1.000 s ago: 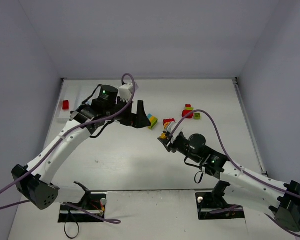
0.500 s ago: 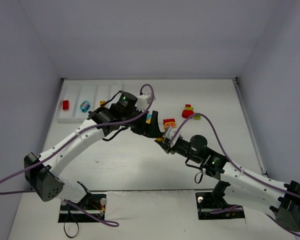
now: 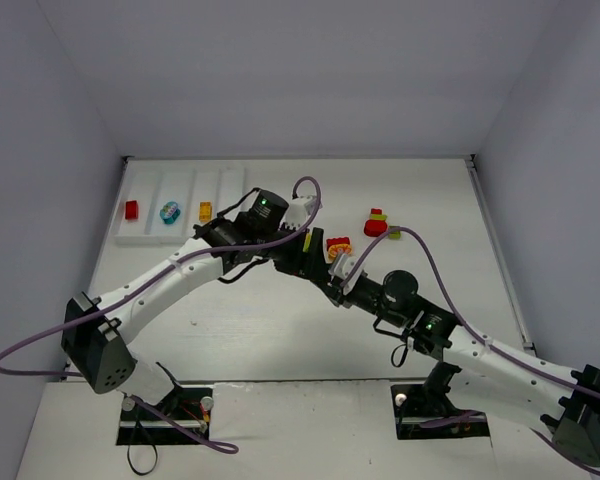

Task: Sort the legos into containers by color

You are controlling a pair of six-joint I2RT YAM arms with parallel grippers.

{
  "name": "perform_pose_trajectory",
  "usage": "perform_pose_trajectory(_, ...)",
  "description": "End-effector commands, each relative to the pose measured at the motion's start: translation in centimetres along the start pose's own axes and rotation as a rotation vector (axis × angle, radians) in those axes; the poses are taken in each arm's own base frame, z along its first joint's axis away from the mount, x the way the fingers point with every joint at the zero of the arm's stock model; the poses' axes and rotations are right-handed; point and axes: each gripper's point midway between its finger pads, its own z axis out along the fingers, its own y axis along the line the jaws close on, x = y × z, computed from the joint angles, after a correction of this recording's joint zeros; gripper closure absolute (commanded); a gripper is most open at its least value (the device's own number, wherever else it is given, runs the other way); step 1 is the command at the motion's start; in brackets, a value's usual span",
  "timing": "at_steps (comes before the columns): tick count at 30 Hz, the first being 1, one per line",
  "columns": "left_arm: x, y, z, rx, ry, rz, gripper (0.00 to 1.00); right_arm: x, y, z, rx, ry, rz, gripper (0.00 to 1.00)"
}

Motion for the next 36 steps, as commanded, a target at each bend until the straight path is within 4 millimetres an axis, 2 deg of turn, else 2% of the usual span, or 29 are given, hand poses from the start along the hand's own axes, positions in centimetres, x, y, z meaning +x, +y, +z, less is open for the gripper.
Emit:
perform_pose_trajectory(1,-1.1,-1.1,0.0,0.036,-0.045,0.032,0.43,-5.1,-1.3,-0.2,0.038,-0.165,-0.026,0.93)
perform_pose_trajectory(3,-1.1,-1.1,0.2,0.043,-0.041,0.031,0.45,-5.0,-1.3,-0.2,0.037,-0.162,-0.024,0.93)
perform_pose_trajectory(6,-1.2,-1.7,0.5,0.088,-0.036,0.033,0.57,-5.0,-1.1,-0.1,0.033,-0.164,-0.023,0.93)
perform_pose_trajectory(8,-1.2,-1.9,0.7,0.103,-0.033,0.037,0.69,-4.8,-1.1,0.0,0.035,-0.160,-0.021,0.93)
perform_pose_trajectory(9,-1.4,-1.9,0.7,0.103,-0.042,0.043,0.84,-4.9,-1.2,0.0,0.035,-0.163,-0.019,0.93)
perform_pose_trajectory(11,-1.4,-1.9,0.9,0.105,-0.040,0.045,0.92,-4.8,-1.1,0.0,0.035,-0.163,-0.019,0.91)
perform_pose_trajectory(12,-1.4,-1.9,1.0,0.109,-0.040,0.048,1.00,-4.8,-1.2,0.0,0.039,-0.165,-0.019,0.90)
perform_pose_trajectory(13,-1.4,-1.9,1.1,0.109,-0.038,0.047,1.00,-4.7,-1.2,0.1,0.040,-0.163,-0.018,0.88)
perform_pose_trajectory(15,-1.5,-1.7,1.2,0.105,-0.040,0.047,1.00,-4.5,-1.3,0.2,0.045,-0.154,-0.015,0.73)
perform_pose_trajectory(16,-1.6,-1.6,1.2,0.103,-0.044,0.049,1.00,-4.3,-1.3,0.4,0.047,-0.145,-0.012,0.63)
perform_pose_trajectory(17,-1.7,-1.5,1.1,0.098,-0.048,0.049,1.00,-4.0,-1.3,0.4,0.051,-0.133,-0.007,0.38)
perform_pose_trajectory(18,-1.8,-1.3,1.1,0.091,-0.053,0.052,1.00,-3.9,-1.4,0.5,0.055,-0.128,-0.002,0.28)
perform_pose_trajectory(19,-1.9,-1.1,0.9,0.083,-0.056,0.051,1.00,-3.7,-1.4,0.6,0.058,-0.122,0.002,0.08)
perform_pose_trajectory(20,-2.3,-0.9,0.7,0.074,-0.065,0.054,1.00,-3.4,-1.6,0.6,0.069,-0.113,0.011,0.01)
perform_pose_trajectory(21,-2.5,-0.5,0.5,0.058,-0.071,0.054,1.00,-3.2,-1.7,0.6,0.077,-0.105,0.018,0.00)
perform_pose_trajectory(22,-2.5,0.4,0.2,0.028,-0.066,0.060,1.00,-2.9,-1.9,0.6,0.091,-0.092,0.027,0.00)
perform_pose_trajectory(24,-4.0,2.8,-1.0,-0.036,-0.103,0.051,1.00,-2.3,-2.3,0.6,0.121,-0.071,0.053,0.00)
perform_pose_trajectory(26,-5.5,6.4,-2.5,-0.129,-0.145,0.012,1.00,-1.9,-2.7,0.5,0.150,-0.056,0.076,0.00)
perform_pose_trajectory(28,-7.0,9.1,-4.3,-0.226,-0.176,0.012,1.00,-1.4,-3.4,0.3,0.195,-0.036,0.099,0.00)
perform_pose_trajectory(29,-8.2,12.3,-5.5,-0.334,-0.214,-0.016,1.00,-1.2,-3.7,0.2,0.214,-0.024,0.109,0.00)
perform_pose_trajectory(31,-10.0,15.5,-7.2,-0.451,-0.243,-0.023,1.00,-0.5,-5.2,-0.3,0.310,0.004,0.147,0.00)
perform_pose_trajectory(33,-11.7,19.6,-9.8,-0.601,-0.291,-0.044,1.00,0.2,-6.1,-0.6,0.370,0.027,0.180,0.00)
perform_pose_trajectory(34,-12.8,21.1,-10.3,-0.650,-0.303,-0.045,1.00,0.5,-6.9,-0.9,0.418,0.035,0.208,0.00)
perform_pose_trajectory(36,-13.8,24.3,-11.8,-0.777,-0.318,-0.045,1.00,0.9,-7.7,-1.2,0.463,0.042,0.240,0.00)
